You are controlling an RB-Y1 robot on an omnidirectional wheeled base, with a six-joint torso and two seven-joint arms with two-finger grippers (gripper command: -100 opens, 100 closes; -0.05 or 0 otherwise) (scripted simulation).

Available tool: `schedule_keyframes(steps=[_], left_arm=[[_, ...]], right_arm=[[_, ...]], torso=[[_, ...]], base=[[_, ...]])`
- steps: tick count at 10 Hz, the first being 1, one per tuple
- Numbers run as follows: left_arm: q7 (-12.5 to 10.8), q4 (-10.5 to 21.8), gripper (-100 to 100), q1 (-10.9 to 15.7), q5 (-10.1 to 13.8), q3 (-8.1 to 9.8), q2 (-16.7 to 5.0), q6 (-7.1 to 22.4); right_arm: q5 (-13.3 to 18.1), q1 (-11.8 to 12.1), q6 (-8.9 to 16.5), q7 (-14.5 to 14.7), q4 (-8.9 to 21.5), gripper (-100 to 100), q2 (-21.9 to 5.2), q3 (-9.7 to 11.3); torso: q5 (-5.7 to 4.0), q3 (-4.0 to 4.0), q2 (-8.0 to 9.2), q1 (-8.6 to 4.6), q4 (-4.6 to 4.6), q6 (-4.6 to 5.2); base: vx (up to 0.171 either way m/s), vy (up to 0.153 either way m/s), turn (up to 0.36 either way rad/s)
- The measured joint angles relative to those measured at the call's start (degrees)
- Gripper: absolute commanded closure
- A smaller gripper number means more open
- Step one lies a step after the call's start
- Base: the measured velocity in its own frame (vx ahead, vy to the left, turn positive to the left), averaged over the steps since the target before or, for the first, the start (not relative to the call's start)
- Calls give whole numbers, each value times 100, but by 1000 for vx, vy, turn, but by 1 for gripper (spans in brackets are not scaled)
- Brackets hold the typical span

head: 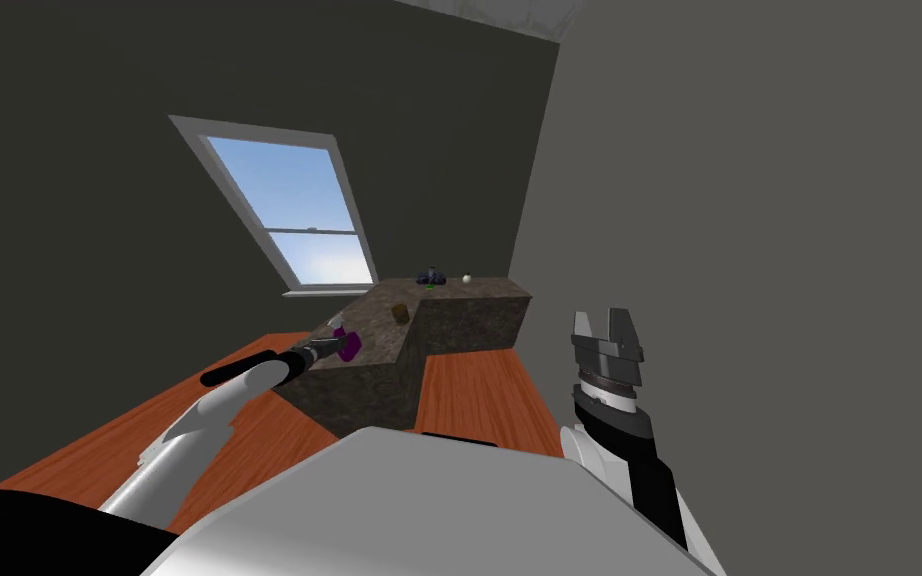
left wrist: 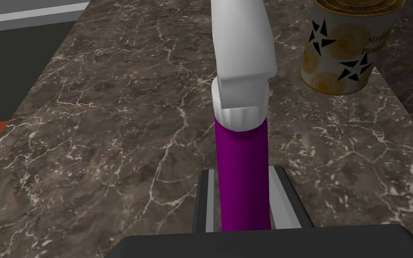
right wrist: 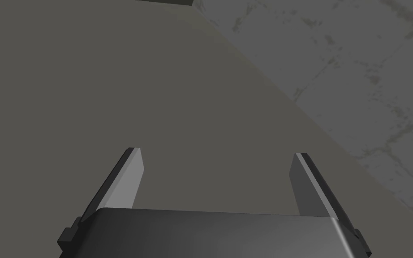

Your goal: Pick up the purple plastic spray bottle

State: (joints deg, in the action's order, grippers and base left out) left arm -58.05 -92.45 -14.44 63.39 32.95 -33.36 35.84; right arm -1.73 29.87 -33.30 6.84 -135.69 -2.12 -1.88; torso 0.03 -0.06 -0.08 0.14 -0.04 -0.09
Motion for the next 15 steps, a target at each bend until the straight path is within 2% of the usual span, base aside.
schedule_keyframes(steps=[1, 2, 4, 5, 6, 9, 11, 13, 14, 15], left_arm=[[62, -100, 100, 145, -160, 19, 179, 148], [129, -139, 100, 208, -186, 47, 264, 263], [197, -272, 100, 447, -440, 81, 524, 545], [241, -426, 100, 544, -611, 96, 736, 699], [415, -424, 100, 743, -733, 95, 930, 822], [562, -642, 100, 1071, -1011, 199, 1289, 1294], [761, -714, 100, 1259, -1165, 226, 1576, 1519], [908, -965, 100, 1474, -1488, 265, 1838, 1697], [882, -962, 100, 1505, -1485, 260, 1881, 1808], [894, -963, 100, 1656, -1568, 273, 2035, 1963]], right_arm=[[0, 1, 0, 0, 0, 0, 0, 0], [0, 0, 0, 0, 0, 0, 0, 0], [0, 0, 0, 0, 0, 0, 0, 0], [0, 0, 0, 0, 0, 0, 0, 0], [0, 1, 0, 0, 0, 0, 0, 0], [0, -1, 0, 0, 0, 0, 0, 0], [0, -1, 0, 0, 0, 0, 0, 0], [0, -2, 0, 0, 0, 0, 1, 1], [0, -1, 0, 0, 0, 0, 0, 1], [0, 0, 0, 0, 0, 0, 0, 0]], torso=[[1, -2, -3, -1, -1, -3], [4, -2, -1, -3, -4, 0], [7, -5, -3, 0, -6, 4], [5, -3, -1, -1, -4, 0], [7, -5, -4, 7, -7, -7], [8, -5, -3, 7, -7, 2], [9, -4, 0, 6, -7, 1], [65, -25, -19, 36, -31, 31], [79, -29, -23, 60, -33, 26], [77, -30, -27, 70, -33, 13]], base=[[25, 20, 109], [28, 31, 224], [18, 24, 149], [32, 36, 333], [32, 24, 131], [24, 28, 171], [22, 17, 275], [16, 17, -57], [19, 13, 260], [13, 1, 70]])
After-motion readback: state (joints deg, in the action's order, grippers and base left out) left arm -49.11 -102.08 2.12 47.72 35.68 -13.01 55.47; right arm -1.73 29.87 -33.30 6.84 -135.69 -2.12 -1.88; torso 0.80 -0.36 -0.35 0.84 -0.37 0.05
